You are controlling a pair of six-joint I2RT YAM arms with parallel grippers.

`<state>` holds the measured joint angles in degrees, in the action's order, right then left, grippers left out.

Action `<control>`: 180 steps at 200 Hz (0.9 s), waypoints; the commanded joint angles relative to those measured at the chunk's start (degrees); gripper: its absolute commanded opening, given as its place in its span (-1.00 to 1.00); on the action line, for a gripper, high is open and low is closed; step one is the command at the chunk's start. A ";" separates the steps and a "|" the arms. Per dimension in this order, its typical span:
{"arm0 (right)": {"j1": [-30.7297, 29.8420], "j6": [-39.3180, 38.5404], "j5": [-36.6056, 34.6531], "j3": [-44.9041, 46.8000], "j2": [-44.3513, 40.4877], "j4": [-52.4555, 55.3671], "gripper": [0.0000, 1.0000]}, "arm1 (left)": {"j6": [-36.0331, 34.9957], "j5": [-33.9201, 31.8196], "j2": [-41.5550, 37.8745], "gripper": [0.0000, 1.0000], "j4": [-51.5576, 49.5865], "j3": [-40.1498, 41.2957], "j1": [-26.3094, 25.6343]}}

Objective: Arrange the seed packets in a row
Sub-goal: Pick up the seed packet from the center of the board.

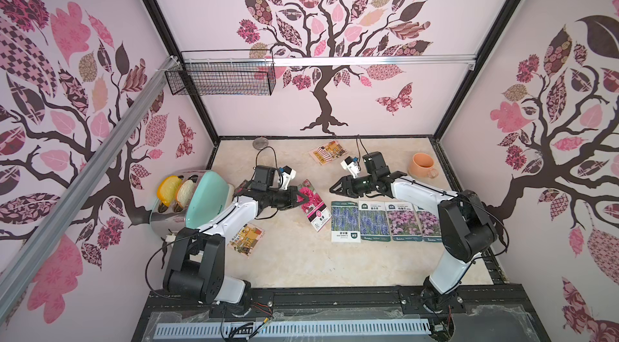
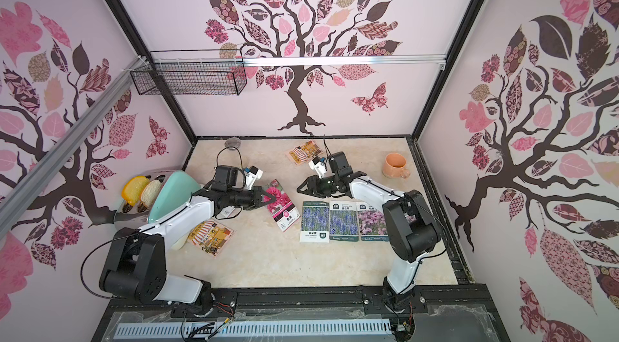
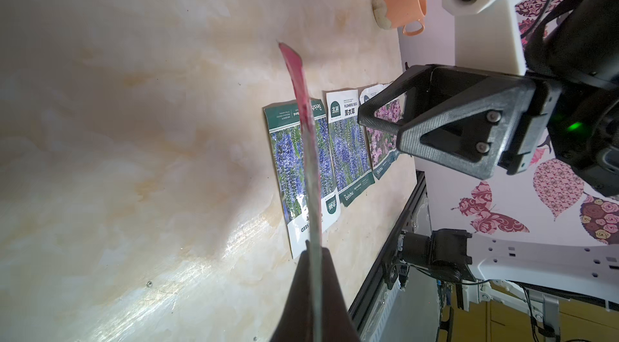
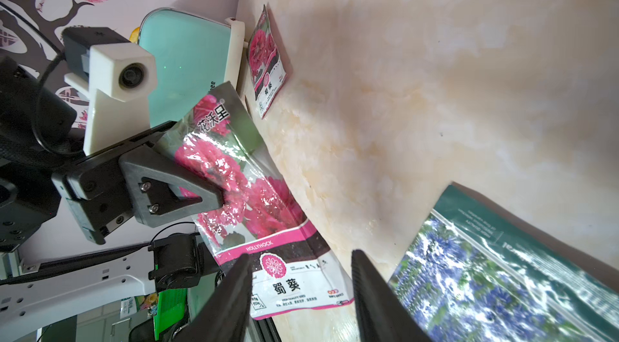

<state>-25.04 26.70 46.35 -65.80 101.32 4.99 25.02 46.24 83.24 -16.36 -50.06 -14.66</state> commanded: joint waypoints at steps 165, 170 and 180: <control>-4.49 1.95 16.93 2.01 3.45 -13.73 -0.36 | 3.44 10.17 0.95 -1.00 6.21 1.34 -1.87; -4.49 2.29 17.12 2.02 3.49 -13.86 -0.46 | 3.05 9.43 1.20 -1.00 5.34 1.01 -1.88; -4.49 2.51 17.32 1.99 3.41 -14.03 -0.60 | 2.40 9.05 1.69 -1.00 3.87 0.59 -1.87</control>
<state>-29.19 28.56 61.89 -63.44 106.30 -7.49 28.67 55.77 84.38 -11.07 -48.88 -16.43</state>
